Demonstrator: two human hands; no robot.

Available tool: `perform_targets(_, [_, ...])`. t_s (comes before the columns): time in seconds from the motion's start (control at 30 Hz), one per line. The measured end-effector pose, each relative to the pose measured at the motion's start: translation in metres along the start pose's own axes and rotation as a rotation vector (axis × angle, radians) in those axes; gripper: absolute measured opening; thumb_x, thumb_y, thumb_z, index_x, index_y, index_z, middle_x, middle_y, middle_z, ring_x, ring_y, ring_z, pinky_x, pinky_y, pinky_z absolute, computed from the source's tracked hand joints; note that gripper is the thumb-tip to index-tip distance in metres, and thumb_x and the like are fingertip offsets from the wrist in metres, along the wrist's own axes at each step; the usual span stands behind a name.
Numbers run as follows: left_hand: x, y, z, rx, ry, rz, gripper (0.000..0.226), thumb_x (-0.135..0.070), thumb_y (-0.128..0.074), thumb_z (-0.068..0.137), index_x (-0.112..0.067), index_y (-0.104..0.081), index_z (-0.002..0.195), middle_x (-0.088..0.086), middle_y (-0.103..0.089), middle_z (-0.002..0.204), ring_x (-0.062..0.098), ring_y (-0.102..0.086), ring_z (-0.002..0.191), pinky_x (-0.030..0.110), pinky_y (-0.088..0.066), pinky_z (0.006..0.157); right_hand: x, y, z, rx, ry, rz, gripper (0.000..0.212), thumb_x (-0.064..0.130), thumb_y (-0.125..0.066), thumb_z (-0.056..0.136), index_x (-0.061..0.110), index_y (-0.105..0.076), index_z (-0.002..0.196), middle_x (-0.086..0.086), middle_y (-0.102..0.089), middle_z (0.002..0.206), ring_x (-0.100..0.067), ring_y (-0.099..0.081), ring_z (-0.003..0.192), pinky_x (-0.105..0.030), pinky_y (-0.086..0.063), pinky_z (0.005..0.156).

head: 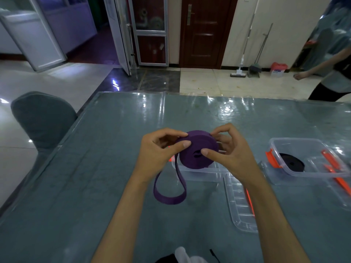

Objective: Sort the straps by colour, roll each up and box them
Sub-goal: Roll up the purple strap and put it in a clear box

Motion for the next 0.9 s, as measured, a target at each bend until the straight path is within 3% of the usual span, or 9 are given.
perform_targets(0.07, [0.001,-0.005,-0.003,-0.046,-0.009,-0.004,0.02,-0.005,-0.087,0.084,-0.017,-0.083,0.099,0.007,-0.081,0.104,0.022,-0.078,0.099,0.024,-0.06,0.085,-0.002,0.0,0.001,0.005,-0.019,0.001,0.054,0.026,-0.093,0.079,0.032,-0.059,0.119,-0.008,-0.078,0.104,-0.029,-0.079,0.091,-0.033,-0.064,0.07])
perform_targets(0.17, [0.001,-0.001,-0.002,0.012,0.033,-0.06,0.025,-0.002,-0.083,0.084,-0.012,-0.082,0.106,0.01,-0.079,0.112,0.024,-0.077,0.105,0.025,-0.06,0.09,-0.004,0.001,0.0,-0.053,0.051,-0.011,0.058,0.029,-0.092,0.08,0.032,-0.061,0.129,-0.006,-0.077,0.102,-0.028,-0.077,0.095,-0.031,-0.064,0.076])
perform_targets(0.27, [0.001,0.002,0.0,0.039,0.033,-0.061,0.028,-0.001,-0.085,0.082,-0.008,-0.082,0.108,0.013,-0.078,0.11,0.029,-0.077,0.104,0.03,-0.061,0.091,-0.005,0.003,0.0,-0.047,0.078,-0.014,0.044,0.031,-0.091,0.081,0.029,-0.064,0.116,-0.003,-0.076,0.111,-0.027,-0.076,0.102,-0.029,-0.062,0.082])
perform_targets(0.37, [-0.002,-0.005,-0.001,-0.043,-0.041,-0.02,0.023,-0.005,-0.091,0.078,-0.014,-0.084,0.098,0.009,-0.081,0.105,0.028,-0.079,0.099,0.029,-0.062,0.086,-0.009,0.002,0.0,0.03,-0.023,0.005,0.048,0.031,-0.095,0.076,0.026,-0.056,0.104,-0.009,-0.078,0.11,-0.031,-0.079,0.095,-0.04,-0.066,0.074])
perform_targets(0.53, [-0.001,0.002,0.002,0.059,0.037,-0.034,0.028,0.003,-0.084,0.082,-0.014,-0.083,0.104,0.005,-0.08,0.106,0.018,-0.077,0.102,0.022,-0.058,0.09,-0.005,0.004,-0.001,-0.047,0.061,-0.064,0.054,0.034,-0.094,0.076,0.034,-0.068,0.123,-0.003,-0.08,0.107,-0.024,-0.079,0.098,-0.03,-0.064,0.079])
perform_targets(0.6, [-0.001,0.006,0.001,0.113,0.059,-0.033,0.034,0.007,-0.082,0.082,-0.013,-0.082,0.11,0.004,-0.08,0.105,0.015,-0.077,0.101,0.022,-0.058,0.09,-0.003,0.006,-0.001,-0.061,0.073,-0.057,0.049,0.038,-0.094,0.074,0.036,-0.071,0.117,0.0,-0.079,0.113,-0.021,-0.078,0.101,-0.028,-0.063,0.08])
perform_targets(0.7, [-0.001,0.004,0.0,0.031,0.012,-0.003,0.03,0.0,-0.086,0.082,-0.018,-0.083,0.106,0.004,-0.082,0.105,0.019,-0.079,0.1,0.023,-0.06,0.088,-0.004,0.002,0.0,-0.005,0.008,-0.021,0.047,0.037,-0.094,0.075,0.034,-0.061,0.109,-0.003,-0.08,0.111,-0.024,-0.079,0.098,-0.03,-0.064,0.078])
perform_targets(0.83, [0.002,-0.001,-0.002,-0.048,-0.016,-0.028,0.025,-0.008,-0.087,0.082,-0.02,-0.083,0.104,0.005,-0.081,0.11,0.022,-0.078,0.104,0.028,-0.061,0.09,-0.002,0.001,-0.001,0.007,0.048,0.003,0.067,0.018,-0.09,0.081,0.035,-0.058,0.137,-0.005,-0.08,0.11,-0.025,-0.079,0.098,-0.031,-0.065,0.079])
perform_targets(0.9, [0.001,-0.001,-0.003,0.004,-0.009,-0.062,0.033,-0.007,-0.084,0.083,-0.023,-0.083,0.111,0.006,-0.079,0.114,0.02,-0.076,0.107,0.024,-0.059,0.092,0.001,0.002,-0.002,-0.046,0.091,0.042,0.065,0.016,-0.089,0.081,0.036,-0.065,0.139,-0.001,-0.079,0.116,-0.022,-0.077,0.106,-0.028,-0.063,0.085])
Point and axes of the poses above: each hand's wrist, its own z-axis towards the middle knuckle, its own y-axis out of the back of the hand, x = y × z, the point moved 2 cm from there along z, towards the middle knuckle
